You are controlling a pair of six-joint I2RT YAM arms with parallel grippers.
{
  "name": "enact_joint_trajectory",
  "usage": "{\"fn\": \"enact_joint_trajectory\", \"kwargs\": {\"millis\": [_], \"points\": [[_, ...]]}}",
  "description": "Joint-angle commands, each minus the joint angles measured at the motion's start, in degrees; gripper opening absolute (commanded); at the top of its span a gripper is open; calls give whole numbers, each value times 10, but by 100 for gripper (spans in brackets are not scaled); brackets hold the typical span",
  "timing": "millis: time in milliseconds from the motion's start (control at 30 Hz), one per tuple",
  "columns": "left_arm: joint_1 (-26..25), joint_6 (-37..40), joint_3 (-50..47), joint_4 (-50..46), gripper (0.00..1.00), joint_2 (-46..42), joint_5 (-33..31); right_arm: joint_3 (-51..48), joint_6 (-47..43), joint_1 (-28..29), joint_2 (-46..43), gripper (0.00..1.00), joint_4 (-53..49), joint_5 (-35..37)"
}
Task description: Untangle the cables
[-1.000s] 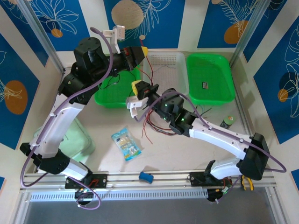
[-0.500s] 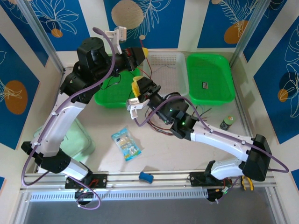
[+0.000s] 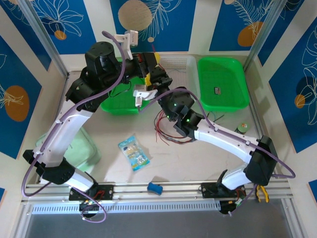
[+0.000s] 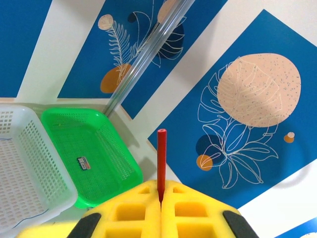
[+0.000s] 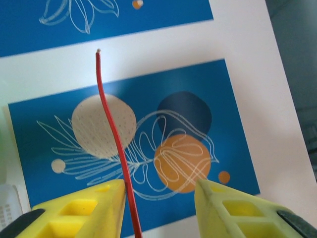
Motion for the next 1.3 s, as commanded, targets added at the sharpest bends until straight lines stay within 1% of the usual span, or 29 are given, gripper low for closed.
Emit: {"fn": "enact_joint_trajectory", "kwargs": {"millis": [0, 67, 133, 200, 233, 300, 400, 567, 633, 767, 867, 967, 1000, 1033, 1067, 1133, 1200, 1267], "points": [[-10, 20, 15, 3, 0, -3, -21, 27, 13, -12, 4, 37, -7, 47], [-11, 22, 15, 2, 0, -3, -23, 27, 29, -15, 2, 22, -16, 44], [-13, 24, 15, 1, 0, -3, -25, 27, 27, -11, 0, 9, -20, 43], [-13, 26, 15, -1, 0, -3, -29, 24, 21, -9, -3, 2, -21, 42], [-12, 28, 15, -1, 0, -3, -31, 20, 20, -7, -6, 0, -18, 39], [-13, 31, 16, -2, 0, -2, -35, 1, 1, -3, -14, 0, -1, 25], [-12, 40, 22, -9, 0, 2, -45, -40, -3, 3, -41, 0, 29, -5], [-10, 60, 57, -43, 0, 21, -58, -118, 5, 14, -107, 0, 61, -78], [-10, 66, 65, -51, 0, 28, -63, -143, 13, 17, -136, 0, 57, -109], [0, 74, 78, -64, 0, 41, -67, -177, 70, 23, -190, 0, 16, -153], [4, 72, 88, -70, 0, 48, -65, -174, 97, 20, -206, 0, -32, -147], [4, 63, 90, -63, 0, 51, -54, -179, 103, 23, -208, 0, -25, -132], [4, 62, 89, -62, 0, 51, -51, -177, 128, 22, -214, 0, -31, -131], [4, 61, 90, -63, 0, 52, -47, -166, 178, 16, -225, 0, -57, -131], [4, 62, 92, -64, 0, 52, -42, -150, 241, 5, -237, 0, -104, -141], [4, 71, 98, -70, 0, 53, -29, -109, 402, -50, -267, 3, -216, -196], [4, 91, 106, -81, 0, 54, -15, -82, 533, -113, -284, 7, -280, -258], [7, 104, 109, -87, 0, 55, 1, -54, 626, -165, -288, 11, -333, -305]]}}
